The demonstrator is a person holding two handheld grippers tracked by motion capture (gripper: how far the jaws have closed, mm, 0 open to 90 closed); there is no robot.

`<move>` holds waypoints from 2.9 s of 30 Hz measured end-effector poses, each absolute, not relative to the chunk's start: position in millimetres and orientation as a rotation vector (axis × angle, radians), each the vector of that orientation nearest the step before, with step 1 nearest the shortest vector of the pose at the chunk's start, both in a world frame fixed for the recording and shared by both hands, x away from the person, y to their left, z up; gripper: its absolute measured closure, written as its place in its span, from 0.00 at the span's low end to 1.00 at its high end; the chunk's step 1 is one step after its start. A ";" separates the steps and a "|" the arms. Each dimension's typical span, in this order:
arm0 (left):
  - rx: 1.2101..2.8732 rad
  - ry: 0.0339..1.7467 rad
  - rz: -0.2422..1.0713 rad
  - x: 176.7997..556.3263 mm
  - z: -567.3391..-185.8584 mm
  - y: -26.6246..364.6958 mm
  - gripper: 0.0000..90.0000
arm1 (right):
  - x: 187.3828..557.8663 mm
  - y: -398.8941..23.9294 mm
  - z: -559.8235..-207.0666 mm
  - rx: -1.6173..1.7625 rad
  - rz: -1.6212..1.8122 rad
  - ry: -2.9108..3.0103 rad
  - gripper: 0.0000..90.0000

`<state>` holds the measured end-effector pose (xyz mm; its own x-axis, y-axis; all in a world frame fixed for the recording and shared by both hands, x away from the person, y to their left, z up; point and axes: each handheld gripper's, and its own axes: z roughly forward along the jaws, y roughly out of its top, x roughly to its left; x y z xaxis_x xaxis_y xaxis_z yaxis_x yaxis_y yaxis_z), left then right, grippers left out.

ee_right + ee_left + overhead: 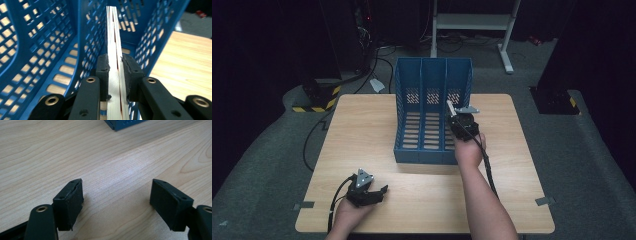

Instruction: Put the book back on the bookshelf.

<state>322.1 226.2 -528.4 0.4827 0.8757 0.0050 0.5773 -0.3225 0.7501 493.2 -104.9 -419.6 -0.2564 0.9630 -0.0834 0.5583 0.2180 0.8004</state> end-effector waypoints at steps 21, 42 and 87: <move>2.033 1.197 0.545 322.3 -528.2 226.0 0.30 | 491.2 -103.6 -423.6 1.559 0.830 1.677 0.85; 2.035 1.192 0.544 322.2 -528.2 226.0 0.30 | 494.5 -96.2 -426.8 1.538 0.771 1.620 0.84; 2.043 1.183 0.539 323.0 -527.9 225.3 0.30 | 474.8 -112.6 -411.5 1.470 0.966 1.779 0.42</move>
